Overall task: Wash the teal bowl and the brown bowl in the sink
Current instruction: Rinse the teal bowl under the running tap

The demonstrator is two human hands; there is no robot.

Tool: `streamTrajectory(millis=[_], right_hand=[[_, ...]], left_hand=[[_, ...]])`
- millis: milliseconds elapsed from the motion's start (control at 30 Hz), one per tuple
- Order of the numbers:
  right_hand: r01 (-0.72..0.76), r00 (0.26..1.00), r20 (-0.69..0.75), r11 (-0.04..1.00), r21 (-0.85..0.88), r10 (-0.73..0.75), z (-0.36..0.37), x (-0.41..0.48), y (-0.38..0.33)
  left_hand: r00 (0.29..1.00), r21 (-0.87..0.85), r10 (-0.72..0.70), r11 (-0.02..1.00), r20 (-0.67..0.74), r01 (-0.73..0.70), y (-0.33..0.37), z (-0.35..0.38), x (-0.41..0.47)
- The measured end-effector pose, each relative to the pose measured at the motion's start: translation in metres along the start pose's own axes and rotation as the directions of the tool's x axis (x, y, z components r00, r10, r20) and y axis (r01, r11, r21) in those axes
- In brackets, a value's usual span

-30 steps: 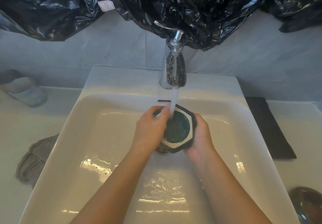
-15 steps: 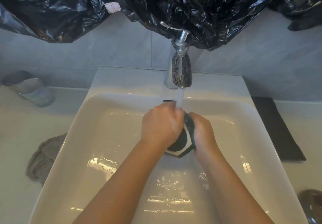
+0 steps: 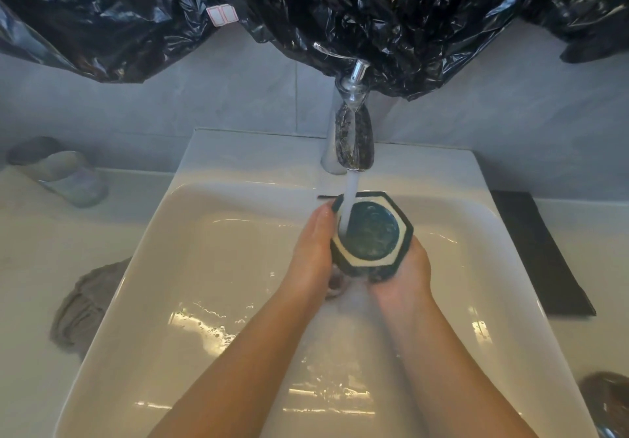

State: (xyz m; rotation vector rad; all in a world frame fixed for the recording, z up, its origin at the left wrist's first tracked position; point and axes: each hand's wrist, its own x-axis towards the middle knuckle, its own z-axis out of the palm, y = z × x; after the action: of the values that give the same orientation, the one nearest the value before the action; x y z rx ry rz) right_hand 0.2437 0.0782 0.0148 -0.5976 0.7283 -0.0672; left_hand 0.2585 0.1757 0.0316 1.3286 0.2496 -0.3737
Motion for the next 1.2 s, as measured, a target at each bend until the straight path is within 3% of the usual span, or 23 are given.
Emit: streamTrajectory(millis=[100, 200, 267, 333, 433, 600, 700, 800, 933, 1000, 1067, 1100, 1200], right_hand=[[-0.057, 0.998, 0.024, 0.994, 0.095, 0.055, 0.002, -0.001, 0.003], [-0.062, 0.998, 0.007, 0.993, 0.099, 0.062, 0.004, -0.004, 0.006], [-0.028, 0.999, -0.026, 0.999, 0.043, 0.029, 0.008, -0.008, 0.007], [0.021, 0.995, -0.100, 0.999, -0.032, -0.024, 0.012, -0.010, 0.007], [0.068, 0.989, -0.116, 0.977, -0.204, -0.093, 0.016, -0.015, 0.010], [0.128, 0.991, 0.016, 0.879, -0.460, -0.135, 0.020, -0.022, 0.020], [0.296, 0.955, 0.147, 0.764, -0.574, -0.259, 0.022, -0.025, 0.025], [0.484, 0.870, 0.272, 0.604, -0.633, -0.412, 0.020, -0.029, 0.024], [0.673, 0.732, 0.460, 0.427, -0.604, -0.502, 0.012, -0.030, 0.017], [0.757, 0.635, 0.574, 0.272, -0.594, -0.517, 0.008, -0.026, 0.017], [0.802, 0.562, 0.630, 0.164, -0.575, -0.536, 0.005, -0.021, 0.018], [0.801, 0.567, 0.611, 0.197, -0.565, -0.552, 0.006, -0.018, 0.020], [0.668, 0.739, 0.407, 0.502, -0.549, -0.538, 0.010, -0.011, 0.018]], left_hand=[[0.949, 0.196, 0.274, 0.933, 0.156, -0.302, -0.008, -0.004, -0.003], [0.832, 0.491, 0.508, 0.679, 0.222, -0.546, -0.009, -0.011, -0.001], [0.835, 0.681, 0.507, 0.536, 0.212, -0.498, -0.002, -0.016, 0.002], [0.898, 0.832, 0.425, 0.455, 0.109, -0.316, 0.006, -0.016, 0.004], [0.893, 0.913, 0.449, 0.355, 0.021, -0.201, 0.005, -0.012, -0.001], [0.899, 0.855, 0.437, 0.477, -0.028, -0.205, 0.008, -0.018, -0.004], [0.934, 0.663, 0.312, 0.738, -0.176, -0.122, 0.008, -0.021, 0.001], [0.984, 0.388, 0.035, 0.921, -0.174, 0.036, 0.017, -0.025, 0.004], [0.939, 0.034, -0.337, 0.941, 0.068, 0.336, 0.030, -0.033, -0.005], [0.898, -0.134, -0.406, 0.893, 0.172, 0.429, 0.032, -0.038, -0.005], [0.904, -0.188, -0.386, 0.889, 0.186, 0.418, 0.028, -0.039, -0.002], [0.922, -0.193, -0.352, 0.905, 0.158, 0.379, 0.025, -0.039, -0.001], [0.980, -0.223, -0.192, 0.954, 0.061, 0.201, 0.014, -0.037, 0.001]])
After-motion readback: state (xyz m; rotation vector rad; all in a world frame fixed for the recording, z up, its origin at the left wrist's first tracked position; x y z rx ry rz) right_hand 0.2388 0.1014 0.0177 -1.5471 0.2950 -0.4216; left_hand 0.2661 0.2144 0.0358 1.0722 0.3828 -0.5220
